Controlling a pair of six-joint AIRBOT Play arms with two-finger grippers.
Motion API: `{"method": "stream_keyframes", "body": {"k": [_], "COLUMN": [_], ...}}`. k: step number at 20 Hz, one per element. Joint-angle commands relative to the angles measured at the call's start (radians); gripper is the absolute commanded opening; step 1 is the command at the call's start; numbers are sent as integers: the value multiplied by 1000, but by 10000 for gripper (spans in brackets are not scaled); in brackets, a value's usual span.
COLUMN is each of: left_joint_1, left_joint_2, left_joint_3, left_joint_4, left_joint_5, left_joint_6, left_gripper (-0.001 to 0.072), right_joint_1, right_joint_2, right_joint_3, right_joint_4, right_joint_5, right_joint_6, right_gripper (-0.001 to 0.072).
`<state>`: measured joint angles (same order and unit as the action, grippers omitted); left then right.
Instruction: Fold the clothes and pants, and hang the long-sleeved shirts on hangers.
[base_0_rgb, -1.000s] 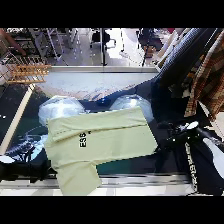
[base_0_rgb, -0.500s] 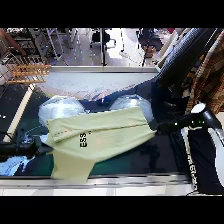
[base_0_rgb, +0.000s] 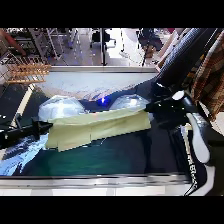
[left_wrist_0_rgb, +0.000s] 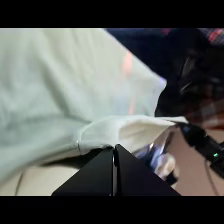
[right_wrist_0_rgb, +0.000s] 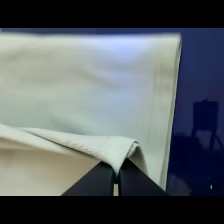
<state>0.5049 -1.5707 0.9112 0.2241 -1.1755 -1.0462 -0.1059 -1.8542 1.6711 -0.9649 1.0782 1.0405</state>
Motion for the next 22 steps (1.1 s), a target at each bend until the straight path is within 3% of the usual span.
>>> {"method": "stream_keyframes", "body": {"k": [1, 2, 3, 4, 7, 11, 12, 13, 14, 15, 16, 17, 19, 20, 22], "left_joint_1": [-30, -29, -24, -12, 34, 26, 15, 2, -11, -29, -56, -89, -180, -227, -321], "left_joint_2": [-153, -164, -163, -157, -127, -30, 1, 31, 53, 71, 83, 85, 84, 83, 75], "left_joint_3": [13, 13, 13, 13, 13, 13, 13, 13, 13, 13, 13, 13, 13, 13, 13], "left_joint_4": [-222, -249, -256, -255, -256, -246, -226, -187, -136, -74, -2, 66, 267, 371, 550], "left_joint_5": [73, 73, 71, 53, -88, -180, -177, -161, -130, -91, -45, -8, 82, 121, 181], "left_joint_6": [101, 113, 113, 113, 162, 234, 255, 276, 277, 276, 266, 221, 124, 45, -92], "left_gripper": [15, 139, 368, 527, 525, 472, 400, 268, 158, 81, 4, 4, 4, 4, 4], "right_joint_1": [39, 35, 23, 5, -79, -114, -107, -91, -69, -48, -29, -17, -12, -14, -35], "right_joint_2": [-150, -160, -157, -155, -167, -248, -266, -283, -300, -312, -316, -309, -251, -202, -101], "right_joint_3": [151, 166, 167, 167, 165, 156, 156, 156, 159, 165, 172, 185, 196, 196, 196], "right_joint_4": [-2, -11, -23, -32, -19, 95, 143, 182, 199, 209, 200, 162, -26, -177, -335], "right_joint_5": [-108, -101, -95, -67, 137, 323, 326, 316, 309, 318, 321, 330, 346, 357, 403], "right_joint_6": [26, 30, 39, 59, 84, 37, 18, 11, 4, -16, -28, -32, 45, 117, 172], "right_gripper": [44, 283, 594, 572, 571, 570, 567, 566, 528, 413, 199, 18, 17, 16, 16]}}
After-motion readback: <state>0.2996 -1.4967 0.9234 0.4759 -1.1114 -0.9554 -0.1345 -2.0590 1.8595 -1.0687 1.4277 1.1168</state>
